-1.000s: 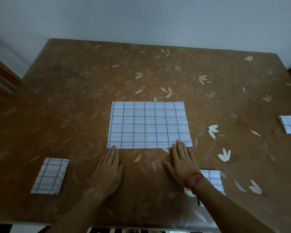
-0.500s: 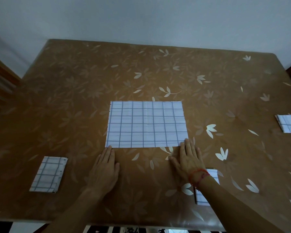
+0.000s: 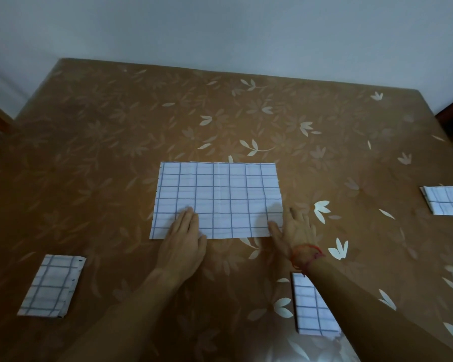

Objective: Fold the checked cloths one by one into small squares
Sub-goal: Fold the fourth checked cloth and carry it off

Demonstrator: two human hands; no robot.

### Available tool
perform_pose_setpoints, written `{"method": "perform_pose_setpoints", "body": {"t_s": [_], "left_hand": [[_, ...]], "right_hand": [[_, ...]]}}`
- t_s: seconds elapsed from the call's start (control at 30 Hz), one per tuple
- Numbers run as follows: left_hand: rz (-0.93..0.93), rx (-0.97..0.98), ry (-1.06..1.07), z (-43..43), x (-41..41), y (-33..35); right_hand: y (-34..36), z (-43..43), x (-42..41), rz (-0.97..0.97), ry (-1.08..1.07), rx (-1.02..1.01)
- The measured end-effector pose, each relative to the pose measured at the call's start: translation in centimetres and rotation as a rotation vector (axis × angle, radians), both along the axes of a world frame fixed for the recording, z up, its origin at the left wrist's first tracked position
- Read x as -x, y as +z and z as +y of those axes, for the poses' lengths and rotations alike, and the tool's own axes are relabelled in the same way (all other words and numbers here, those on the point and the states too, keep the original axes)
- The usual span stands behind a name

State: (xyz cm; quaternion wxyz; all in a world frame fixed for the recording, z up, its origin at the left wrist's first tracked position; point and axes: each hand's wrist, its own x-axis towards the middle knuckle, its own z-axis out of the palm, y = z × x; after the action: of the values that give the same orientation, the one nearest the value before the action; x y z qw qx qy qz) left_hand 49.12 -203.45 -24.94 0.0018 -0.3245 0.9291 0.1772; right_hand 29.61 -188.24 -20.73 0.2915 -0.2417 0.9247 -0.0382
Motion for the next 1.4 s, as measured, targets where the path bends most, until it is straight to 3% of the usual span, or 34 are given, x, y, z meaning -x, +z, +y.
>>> {"method": "perform_pose_setpoints", "body": {"t_s": [0.1, 0.3, 0.9, 1.4], "left_hand": [[0.038, -0.013, 0.009, 0.1, 2.6, 0.1], [-0.099, -0.008, -0.032, 0.3, 4.9, -1.4], [-0.1, -0.065, -0.008, 0.1, 4.9, -2.1], [-0.049, -0.063, -0.029, -0.3, 4.7, -2.0]], "right_hand": [[-0.9, -1.0, 2.1, 0.111, -0.077, 0.134], [-1.3, -3.7, 4.3, 0.066, -0.23, 0.325], [-2.8, -7.0, 7.3, -0.235, -0.558, 0.477], [-3.3, -6.0, 8.1, -0.229, -0.63, 0.535]]}}
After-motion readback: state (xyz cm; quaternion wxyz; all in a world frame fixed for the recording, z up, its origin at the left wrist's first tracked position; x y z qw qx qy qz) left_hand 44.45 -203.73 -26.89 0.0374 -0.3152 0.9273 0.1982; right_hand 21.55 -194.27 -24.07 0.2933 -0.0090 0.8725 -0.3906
